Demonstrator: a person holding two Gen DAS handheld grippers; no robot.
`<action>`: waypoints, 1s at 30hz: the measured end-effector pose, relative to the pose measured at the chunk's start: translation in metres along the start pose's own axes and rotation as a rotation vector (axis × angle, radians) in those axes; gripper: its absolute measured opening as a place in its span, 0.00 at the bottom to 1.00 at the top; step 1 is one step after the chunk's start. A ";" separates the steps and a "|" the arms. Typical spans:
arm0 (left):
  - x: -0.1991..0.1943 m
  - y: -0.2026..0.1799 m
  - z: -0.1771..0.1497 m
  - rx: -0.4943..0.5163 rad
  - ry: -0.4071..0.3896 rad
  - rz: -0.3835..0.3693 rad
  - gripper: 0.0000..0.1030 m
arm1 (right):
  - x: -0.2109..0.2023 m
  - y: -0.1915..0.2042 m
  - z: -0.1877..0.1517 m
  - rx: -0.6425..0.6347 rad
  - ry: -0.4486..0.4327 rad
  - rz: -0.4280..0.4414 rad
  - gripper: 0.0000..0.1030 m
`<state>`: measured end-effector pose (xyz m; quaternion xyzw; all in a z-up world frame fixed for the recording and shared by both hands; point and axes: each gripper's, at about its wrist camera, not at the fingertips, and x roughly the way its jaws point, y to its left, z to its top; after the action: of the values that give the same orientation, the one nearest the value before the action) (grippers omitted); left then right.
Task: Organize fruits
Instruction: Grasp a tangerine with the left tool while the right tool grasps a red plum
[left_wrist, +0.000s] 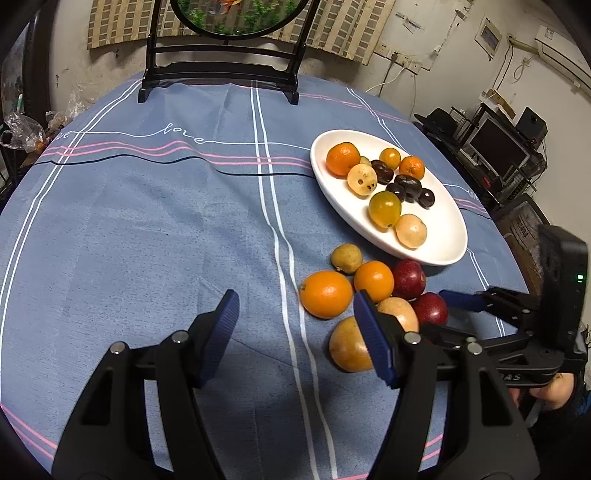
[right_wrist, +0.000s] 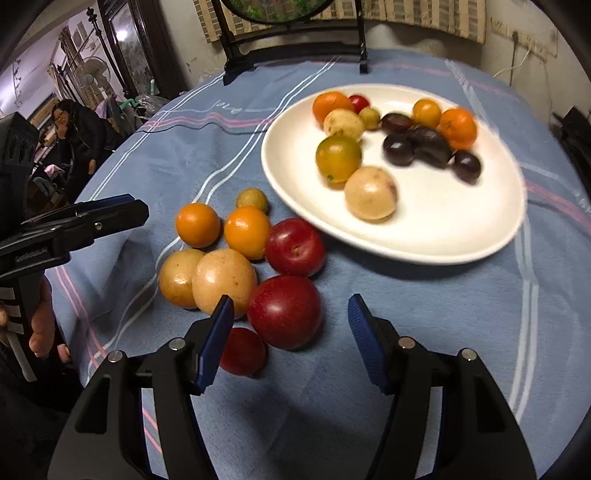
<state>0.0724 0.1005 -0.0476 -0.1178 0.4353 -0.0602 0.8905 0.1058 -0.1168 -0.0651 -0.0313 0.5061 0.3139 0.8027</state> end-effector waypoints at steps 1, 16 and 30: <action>0.000 -0.001 0.000 0.005 0.003 -0.003 0.64 | 0.000 -0.003 0.000 0.022 -0.002 0.035 0.48; 0.038 -0.023 0.005 0.066 0.094 -0.012 0.64 | -0.035 -0.003 -0.002 0.019 -0.077 -0.051 0.42; 0.066 -0.025 0.007 0.074 0.136 -0.022 0.40 | -0.036 -0.008 -0.007 0.019 -0.063 -0.082 0.42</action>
<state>0.1183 0.0637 -0.0874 -0.0854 0.4911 -0.0940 0.8618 0.0937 -0.1427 -0.0405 -0.0346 0.4817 0.2770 0.8307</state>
